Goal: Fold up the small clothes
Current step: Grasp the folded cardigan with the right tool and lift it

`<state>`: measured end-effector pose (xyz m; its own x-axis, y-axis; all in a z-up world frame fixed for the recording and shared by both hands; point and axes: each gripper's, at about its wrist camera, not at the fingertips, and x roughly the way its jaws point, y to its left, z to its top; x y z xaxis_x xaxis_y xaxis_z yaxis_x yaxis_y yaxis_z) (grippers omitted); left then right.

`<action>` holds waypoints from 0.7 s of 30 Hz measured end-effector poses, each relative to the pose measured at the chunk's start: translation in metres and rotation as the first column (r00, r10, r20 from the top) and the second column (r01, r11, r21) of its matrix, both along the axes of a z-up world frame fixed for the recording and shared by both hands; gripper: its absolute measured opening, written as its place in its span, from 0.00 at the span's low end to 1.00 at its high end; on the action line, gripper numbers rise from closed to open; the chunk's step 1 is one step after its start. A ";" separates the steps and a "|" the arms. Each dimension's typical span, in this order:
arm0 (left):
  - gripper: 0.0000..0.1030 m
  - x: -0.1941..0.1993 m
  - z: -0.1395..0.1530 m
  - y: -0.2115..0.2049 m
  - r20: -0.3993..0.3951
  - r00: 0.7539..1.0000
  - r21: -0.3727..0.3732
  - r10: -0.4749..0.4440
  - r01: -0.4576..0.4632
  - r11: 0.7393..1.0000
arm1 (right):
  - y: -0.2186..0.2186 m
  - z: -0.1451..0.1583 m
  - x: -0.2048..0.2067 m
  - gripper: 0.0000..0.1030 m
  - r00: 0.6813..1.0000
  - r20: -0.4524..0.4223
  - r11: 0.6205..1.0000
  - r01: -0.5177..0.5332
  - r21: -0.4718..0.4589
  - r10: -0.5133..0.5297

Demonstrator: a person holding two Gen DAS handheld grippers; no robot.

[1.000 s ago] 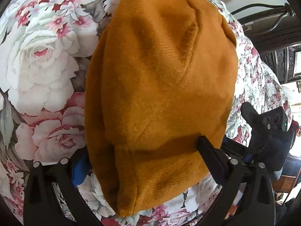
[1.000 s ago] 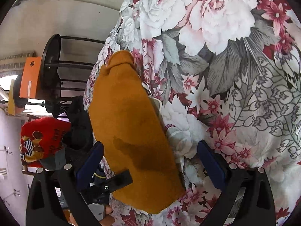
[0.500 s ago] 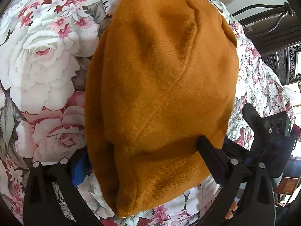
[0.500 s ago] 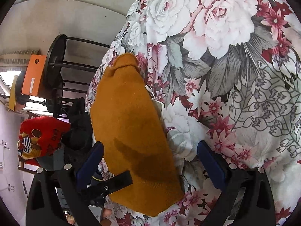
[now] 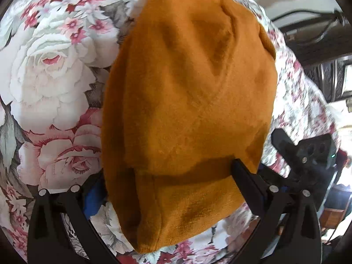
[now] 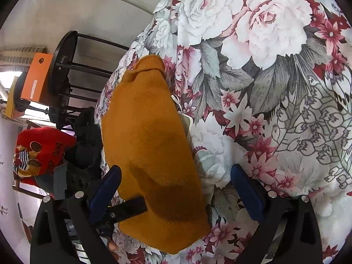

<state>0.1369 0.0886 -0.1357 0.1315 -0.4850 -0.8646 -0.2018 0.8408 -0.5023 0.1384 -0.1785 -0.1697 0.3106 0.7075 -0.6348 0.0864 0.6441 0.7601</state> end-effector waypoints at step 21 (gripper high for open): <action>0.95 0.006 0.006 -0.022 0.102 0.992 0.025 -0.073 0.071 0.997 | 0.054 0.008 0.024 0.88 0.983 0.083 0.986 -0.162 -0.032 0.164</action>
